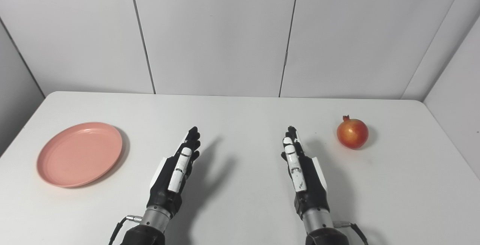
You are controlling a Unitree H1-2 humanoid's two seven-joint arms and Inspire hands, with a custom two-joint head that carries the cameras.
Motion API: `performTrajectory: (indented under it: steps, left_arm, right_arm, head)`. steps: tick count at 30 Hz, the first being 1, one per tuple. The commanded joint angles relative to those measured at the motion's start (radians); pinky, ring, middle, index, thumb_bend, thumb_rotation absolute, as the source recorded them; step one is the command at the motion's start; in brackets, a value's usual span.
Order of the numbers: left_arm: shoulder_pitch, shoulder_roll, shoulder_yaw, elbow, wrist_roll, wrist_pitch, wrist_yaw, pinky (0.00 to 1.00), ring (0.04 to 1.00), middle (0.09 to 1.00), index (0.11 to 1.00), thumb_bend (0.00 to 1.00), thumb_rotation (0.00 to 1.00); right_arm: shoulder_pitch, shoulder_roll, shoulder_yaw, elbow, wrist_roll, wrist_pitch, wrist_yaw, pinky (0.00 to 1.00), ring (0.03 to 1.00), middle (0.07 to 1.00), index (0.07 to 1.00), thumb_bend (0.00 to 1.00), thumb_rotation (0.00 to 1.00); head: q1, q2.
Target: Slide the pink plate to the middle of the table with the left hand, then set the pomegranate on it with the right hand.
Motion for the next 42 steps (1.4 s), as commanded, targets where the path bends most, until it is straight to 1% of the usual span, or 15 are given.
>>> performTrajectory:
  steps: [1, 15, 37, 41, 42]
  left_arm:
    - [-0.019, -0.013, -0.008, -0.027, 0.007, -0.02, 0.001, 1.0, 1.0, 1.0, 1.0, 0.43, 1.0]
    - [-0.02, -0.013, -0.008, -0.024, 0.007, -0.02, 0.001, 1.0, 1.0, 1.0, 1.0, 0.44, 1.0]
    - [-0.02, -0.016, -0.008, -0.022, 0.006, -0.023, 0.002, 1.0, 1.0, 1.0, 1.0, 0.44, 1.0]
    - [-0.02, -0.018, -0.014, -0.018, 0.013, -0.023, 0.002, 1.0, 1.0, 1.0, 1.0, 0.44, 1.0]
    - [-0.02, -0.021, -0.017, -0.017, 0.017, -0.02, 0.005, 1.0, 1.0, 1.0, 1.0, 0.43, 1.0]
  right_arm:
    - [-0.018, 0.003, -0.001, -0.018, 0.001, -0.025, 0.0, 0.97, 0.989, 1.0, 1.0, 0.19, 1.0]
    - [-0.018, 0.004, 0.001, -0.018, -0.006, -0.021, -0.003, 0.96, 0.982, 0.999, 1.0, 0.19, 1.0]
    - [-0.018, 0.004, -0.002, -0.019, -0.001, -0.017, -0.003, 0.97, 0.987, 1.0, 1.0, 0.19, 1.0]
    - [-0.017, -0.002, -0.003, -0.017, -0.001, -0.022, 0.001, 0.96, 0.984, 1.0, 1.0, 0.18, 1.0]
    - [-0.017, -0.005, -0.006, -0.019, 0.004, -0.02, 0.003, 0.97, 0.985, 1.0, 1.0, 0.18, 1.0]
  head:
    - [0.002, 0.001]
    - [0.002, 0.0]
    - [0.005, -0.003]
    - [0.03, -0.01]
    - [0.052, -0.013]
